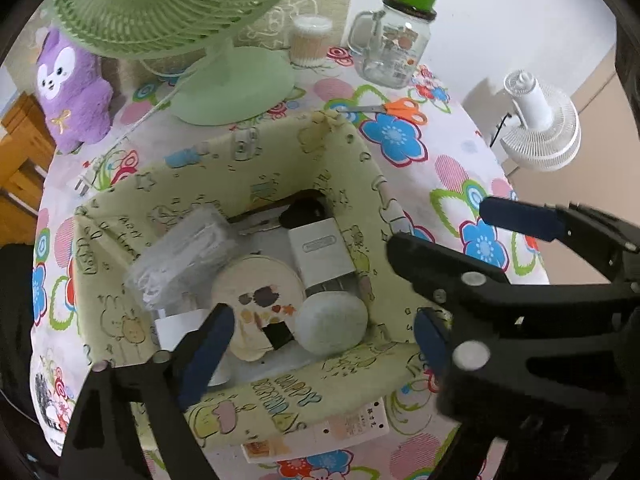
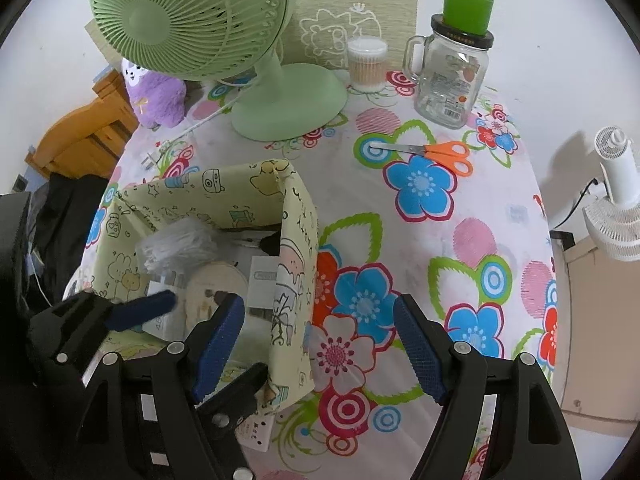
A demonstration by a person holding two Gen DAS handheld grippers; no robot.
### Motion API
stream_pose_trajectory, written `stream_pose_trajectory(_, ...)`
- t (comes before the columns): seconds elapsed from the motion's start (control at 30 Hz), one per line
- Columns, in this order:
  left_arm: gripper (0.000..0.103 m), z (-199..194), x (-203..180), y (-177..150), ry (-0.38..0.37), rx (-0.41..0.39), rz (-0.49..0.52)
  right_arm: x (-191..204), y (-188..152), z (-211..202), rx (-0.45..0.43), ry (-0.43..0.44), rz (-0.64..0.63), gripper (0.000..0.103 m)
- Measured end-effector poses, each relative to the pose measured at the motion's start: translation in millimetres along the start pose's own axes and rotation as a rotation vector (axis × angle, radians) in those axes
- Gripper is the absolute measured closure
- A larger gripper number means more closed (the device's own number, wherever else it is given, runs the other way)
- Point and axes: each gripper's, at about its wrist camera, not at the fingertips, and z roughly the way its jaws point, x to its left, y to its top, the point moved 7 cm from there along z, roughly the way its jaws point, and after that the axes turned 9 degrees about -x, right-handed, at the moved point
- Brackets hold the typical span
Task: Organize rigid objects
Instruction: 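Open the left tool to release the white round case and raise both tools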
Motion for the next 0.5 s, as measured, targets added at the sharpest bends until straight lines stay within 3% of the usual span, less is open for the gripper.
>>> stream_pose_trajectory(0.5,0.001,-45,22,-23,0.018,-0.049,-0.011,10,-7,-39,-0.060,-0.047,0.038,0.024)
